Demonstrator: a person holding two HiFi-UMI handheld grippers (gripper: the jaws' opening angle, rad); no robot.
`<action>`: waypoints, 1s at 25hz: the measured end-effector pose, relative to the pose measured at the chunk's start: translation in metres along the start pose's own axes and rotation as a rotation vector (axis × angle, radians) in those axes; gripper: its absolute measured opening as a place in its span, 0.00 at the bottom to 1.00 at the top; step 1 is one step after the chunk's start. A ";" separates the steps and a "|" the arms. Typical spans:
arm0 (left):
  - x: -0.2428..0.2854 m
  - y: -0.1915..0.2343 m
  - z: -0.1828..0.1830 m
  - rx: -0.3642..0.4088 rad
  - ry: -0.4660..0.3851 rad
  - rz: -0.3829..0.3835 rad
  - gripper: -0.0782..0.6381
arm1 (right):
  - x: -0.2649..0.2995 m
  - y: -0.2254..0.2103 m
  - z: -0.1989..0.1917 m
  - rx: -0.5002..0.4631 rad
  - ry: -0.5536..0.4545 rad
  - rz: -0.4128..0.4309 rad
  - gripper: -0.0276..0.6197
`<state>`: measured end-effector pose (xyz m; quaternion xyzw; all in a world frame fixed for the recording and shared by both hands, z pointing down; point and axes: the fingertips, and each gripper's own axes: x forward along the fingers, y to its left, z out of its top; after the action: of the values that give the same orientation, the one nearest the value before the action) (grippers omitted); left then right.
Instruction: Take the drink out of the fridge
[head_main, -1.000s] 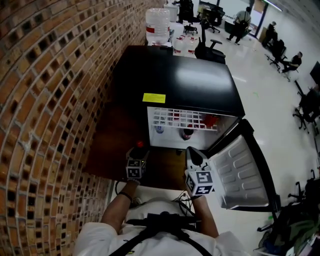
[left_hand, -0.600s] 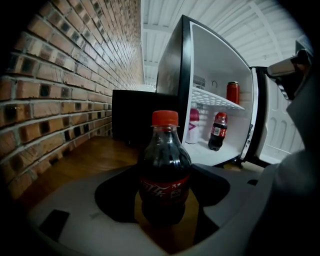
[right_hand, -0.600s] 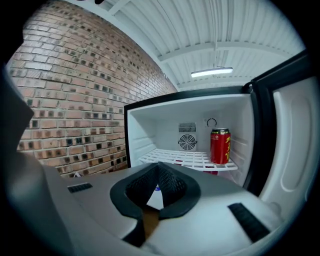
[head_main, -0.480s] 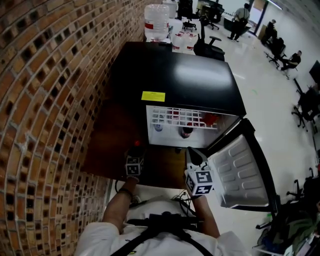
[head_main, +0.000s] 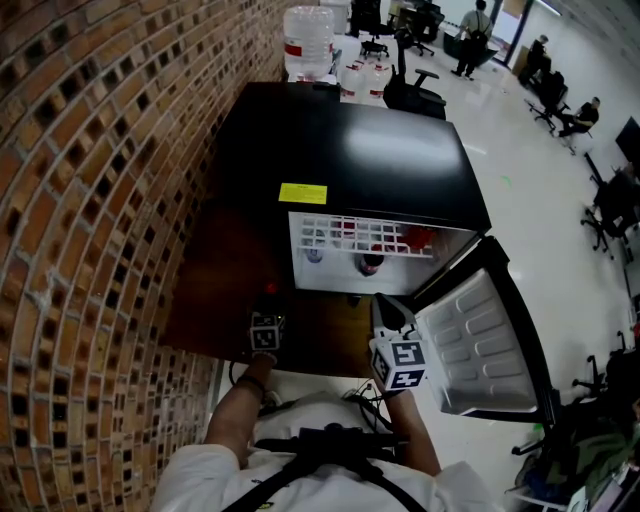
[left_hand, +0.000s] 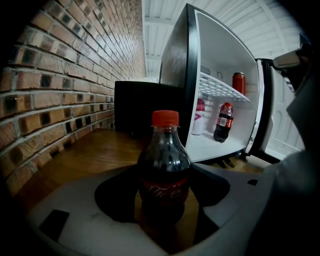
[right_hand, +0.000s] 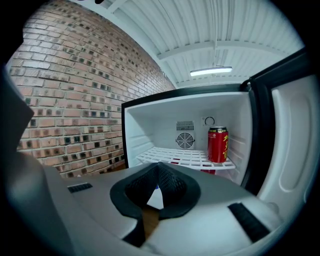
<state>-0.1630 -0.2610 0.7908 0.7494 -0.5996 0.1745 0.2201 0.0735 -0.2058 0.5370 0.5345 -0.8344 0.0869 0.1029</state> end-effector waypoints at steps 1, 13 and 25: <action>0.002 0.000 -0.003 0.000 0.009 -0.003 0.54 | 0.000 0.001 0.000 0.000 -0.001 0.002 0.05; 0.001 -0.003 -0.008 0.037 0.012 -0.001 0.54 | -0.005 -0.001 0.002 0.009 -0.008 -0.010 0.05; -0.016 -0.008 -0.017 0.104 0.003 0.003 0.54 | -0.007 0.004 0.006 0.004 -0.015 -0.004 0.05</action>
<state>-0.1589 -0.2371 0.7955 0.7586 -0.5906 0.2066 0.1816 0.0718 -0.1993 0.5296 0.5370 -0.8338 0.0845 0.0956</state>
